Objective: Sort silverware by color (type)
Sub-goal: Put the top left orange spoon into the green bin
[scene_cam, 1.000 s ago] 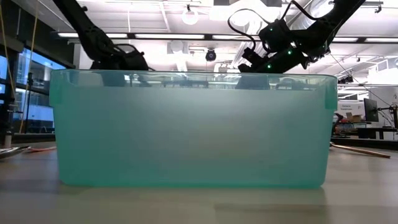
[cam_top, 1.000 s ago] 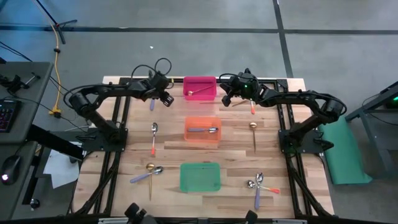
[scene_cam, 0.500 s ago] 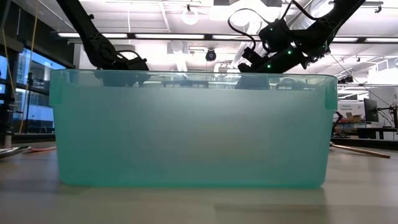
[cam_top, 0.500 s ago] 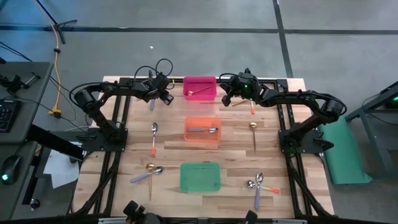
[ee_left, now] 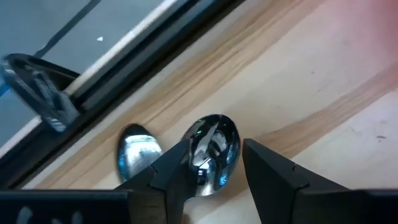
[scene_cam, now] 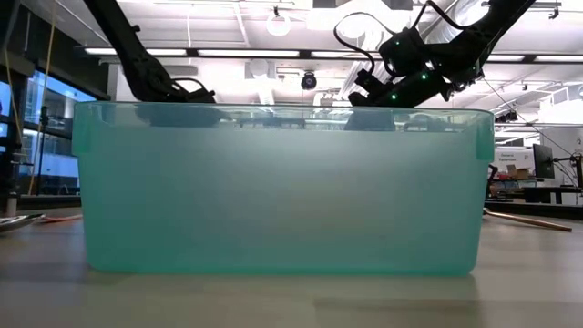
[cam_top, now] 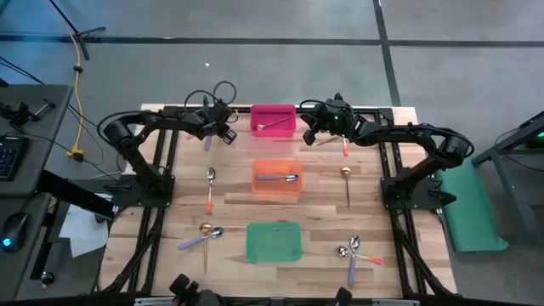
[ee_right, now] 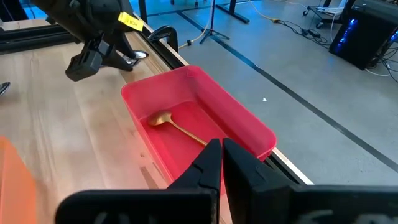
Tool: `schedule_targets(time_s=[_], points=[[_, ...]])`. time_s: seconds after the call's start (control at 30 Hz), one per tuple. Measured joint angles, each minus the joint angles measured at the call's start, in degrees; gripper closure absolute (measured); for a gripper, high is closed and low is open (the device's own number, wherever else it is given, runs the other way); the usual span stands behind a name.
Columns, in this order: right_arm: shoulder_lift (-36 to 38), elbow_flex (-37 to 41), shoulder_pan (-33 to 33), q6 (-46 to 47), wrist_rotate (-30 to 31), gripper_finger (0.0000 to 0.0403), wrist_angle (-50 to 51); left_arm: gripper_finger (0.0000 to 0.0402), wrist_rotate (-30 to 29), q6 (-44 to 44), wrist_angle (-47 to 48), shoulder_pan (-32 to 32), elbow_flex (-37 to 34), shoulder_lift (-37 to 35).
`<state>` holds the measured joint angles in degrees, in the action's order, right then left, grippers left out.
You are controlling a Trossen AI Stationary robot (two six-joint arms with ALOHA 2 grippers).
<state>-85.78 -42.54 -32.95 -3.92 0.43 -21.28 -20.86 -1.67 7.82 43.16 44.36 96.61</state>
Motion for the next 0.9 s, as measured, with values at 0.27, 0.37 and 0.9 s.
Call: schedule_targets(time_s=[0.27, 0.37, 0.9], points=[[0.00, 0.00, 0.00, 0.00, 0.00, 0.0403, -0.01, 0.0251, -1.94, 0.30, -1.94, -0.05, 0.04, 2.15], [0.00, 0.00, 0.00, 0.00, 0.00, 0.0403, 0.00, 0.0269, -2.20, 1.37, -1.95, 0.01, 0.04, 2.11], [0.00, 0.00, 0.00, 0.07, 0.00, 0.0403, 0.00, 0.0397, -2.36, 6.53, -1.12, 1.69, -0.07, 0.52]])
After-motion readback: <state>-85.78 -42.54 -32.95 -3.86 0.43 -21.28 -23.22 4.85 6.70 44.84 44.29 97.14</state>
